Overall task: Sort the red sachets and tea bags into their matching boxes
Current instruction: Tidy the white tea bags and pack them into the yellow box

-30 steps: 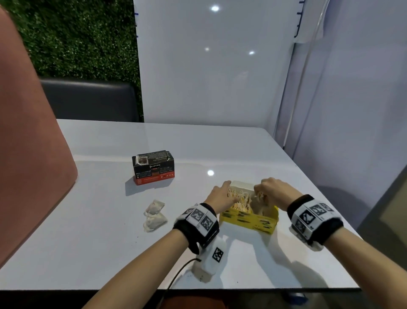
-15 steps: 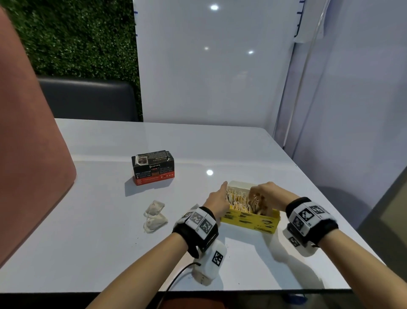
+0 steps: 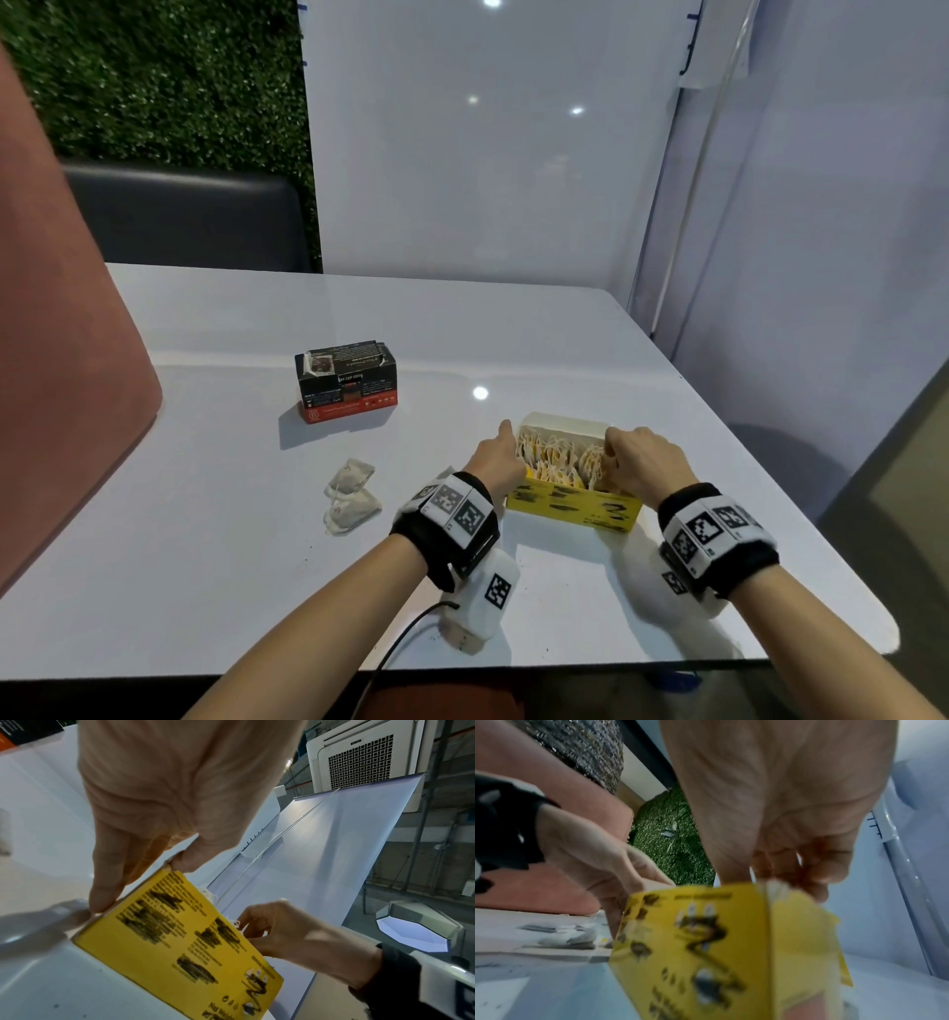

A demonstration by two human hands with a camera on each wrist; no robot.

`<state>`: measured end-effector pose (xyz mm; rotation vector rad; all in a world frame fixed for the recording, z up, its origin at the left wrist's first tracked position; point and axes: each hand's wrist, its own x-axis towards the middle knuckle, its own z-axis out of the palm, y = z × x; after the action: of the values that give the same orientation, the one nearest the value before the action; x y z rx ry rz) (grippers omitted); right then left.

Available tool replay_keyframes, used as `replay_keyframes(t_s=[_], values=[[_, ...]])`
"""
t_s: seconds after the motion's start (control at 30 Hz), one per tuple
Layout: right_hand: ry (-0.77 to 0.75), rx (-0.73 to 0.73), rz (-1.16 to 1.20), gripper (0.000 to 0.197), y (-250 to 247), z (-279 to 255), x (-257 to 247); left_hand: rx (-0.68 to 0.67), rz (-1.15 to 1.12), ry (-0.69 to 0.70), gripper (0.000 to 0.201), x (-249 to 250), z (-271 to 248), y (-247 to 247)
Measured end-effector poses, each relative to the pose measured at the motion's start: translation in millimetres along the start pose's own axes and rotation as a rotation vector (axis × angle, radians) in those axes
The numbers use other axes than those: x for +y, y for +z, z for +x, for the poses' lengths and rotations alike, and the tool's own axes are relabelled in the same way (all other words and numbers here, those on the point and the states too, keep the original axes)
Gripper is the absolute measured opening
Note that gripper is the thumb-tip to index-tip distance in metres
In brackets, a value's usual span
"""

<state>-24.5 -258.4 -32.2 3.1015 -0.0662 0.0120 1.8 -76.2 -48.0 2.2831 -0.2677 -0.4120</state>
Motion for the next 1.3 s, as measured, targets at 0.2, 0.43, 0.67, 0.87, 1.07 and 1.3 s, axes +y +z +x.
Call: replay_keyframes(t_s=[0.2,0.43,0.67,0.87,1.07,1.3], values=[[0.028,0.035,-0.003,0.034,13.1,8.2,-12.1,-0.024,0.035,0.026,0.06,2.5,-2.7,-0.8],[-0.017,0.079,0.048,0.025,16.4,9.0,-16.2,-0.03,0.058,0.04,0.066,2.8,-1.1,-0.6],[-0.027,0.011,0.086,0.025,22.5,10.1,-16.9,-0.06,-0.024,0.014,0.073,3.0,-7.6,-4.2],[-0.127,0.138,0.177,0.019,-18.0,-11.8,-23.1,0.09,-0.041,0.021,0.044,-32.5,-30.8,-84.7],[-0.369,0.036,0.311,0.017,-34.7,-15.7,-100.9,0.093,0.411,-0.268,0.052,-103.9,-43.1,-135.1],[-0.346,-0.303,0.132,0.049,9.2,30.6,-162.8,-0.003,0.57,-0.341,0.09,-119.5,-33.5,-114.6]])
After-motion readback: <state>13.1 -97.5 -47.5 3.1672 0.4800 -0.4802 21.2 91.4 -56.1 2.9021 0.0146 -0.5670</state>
